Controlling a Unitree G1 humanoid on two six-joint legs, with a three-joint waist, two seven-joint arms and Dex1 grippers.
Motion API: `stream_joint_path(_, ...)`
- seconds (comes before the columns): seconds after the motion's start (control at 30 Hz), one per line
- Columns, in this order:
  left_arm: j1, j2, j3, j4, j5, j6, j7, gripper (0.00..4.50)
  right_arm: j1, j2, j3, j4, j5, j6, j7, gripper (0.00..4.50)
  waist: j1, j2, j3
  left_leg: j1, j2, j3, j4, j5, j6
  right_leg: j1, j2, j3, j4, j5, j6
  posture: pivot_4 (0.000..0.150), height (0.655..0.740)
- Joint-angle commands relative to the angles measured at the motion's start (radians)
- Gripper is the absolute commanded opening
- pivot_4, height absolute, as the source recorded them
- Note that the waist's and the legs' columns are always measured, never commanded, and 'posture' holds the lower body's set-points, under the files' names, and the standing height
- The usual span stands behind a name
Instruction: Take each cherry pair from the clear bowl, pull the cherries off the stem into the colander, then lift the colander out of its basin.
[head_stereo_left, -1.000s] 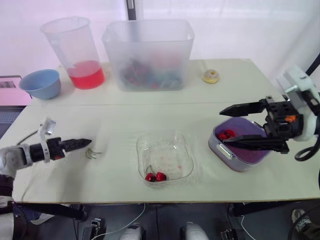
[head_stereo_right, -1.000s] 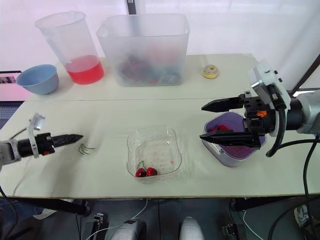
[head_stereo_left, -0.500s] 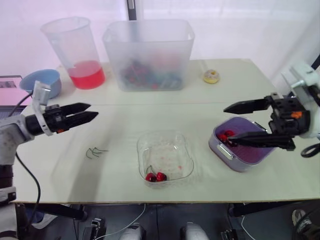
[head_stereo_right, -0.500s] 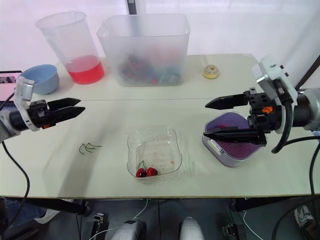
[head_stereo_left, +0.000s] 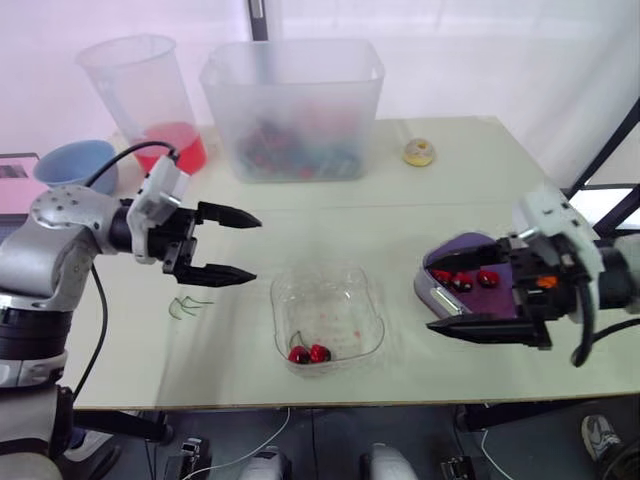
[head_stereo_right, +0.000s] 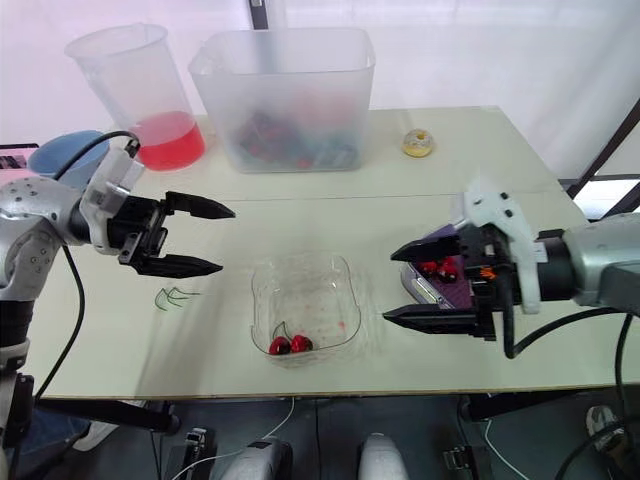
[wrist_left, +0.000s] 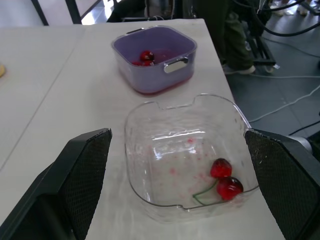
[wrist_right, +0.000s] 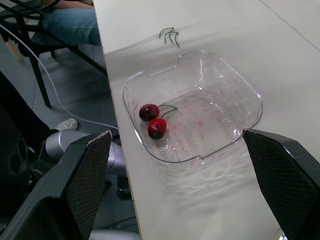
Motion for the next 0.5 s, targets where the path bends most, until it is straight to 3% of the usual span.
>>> stream_joint_path(0.03,0.058,0.027,0.028,-0.002,0.022,-0.054,-0.015,4.44,-0.171,0.094,0.217,0.012,-0.149,-0.027,-0.099,4.5,-0.01,0.001,0.0,0.001,0.0,0.0,0.0,0.0,0.0,0.0,0.0,0.0,0.0,0.0,0.0,0.15,0.74)
stream_joint_path(0.13,0.098,0.019,0.061,-0.023,0.008,-0.067,0.014,4.44,-0.324,0.139,0.382,0.056,-0.257,0.002,-0.084,4.5,-0.01,0.001,0.0,0.0,0.001,-0.002,-0.001,0.0,0.0,-0.002,0.001,0.0,0.0,0.0,0.0,0.15,0.74)
stream_joint_path(0.33,0.194,-0.001,0.161,-0.038,-0.027,-0.124,0.055,4.44,-0.669,0.233,0.695,0.254,-0.301,0.289,0.058,4.5,-0.007,0.001,0.0,-0.003,0.001,-0.006,-0.001,0.0,-0.001,-0.004,0.0,0.0,0.0,0.0,0.0,0.15,0.74)
stream_joint_path(0.5,0.307,0.006,0.227,-0.097,-0.043,-0.134,0.088,4.44,-0.777,0.351,0.808,0.322,-0.302,0.387,0.115,4.5,-0.009,0.001,0.0,-0.003,0.002,-0.007,-0.001,0.0,-0.001,-0.005,-0.001,0.0,0.0,0.0,0.0,0.15,0.74)
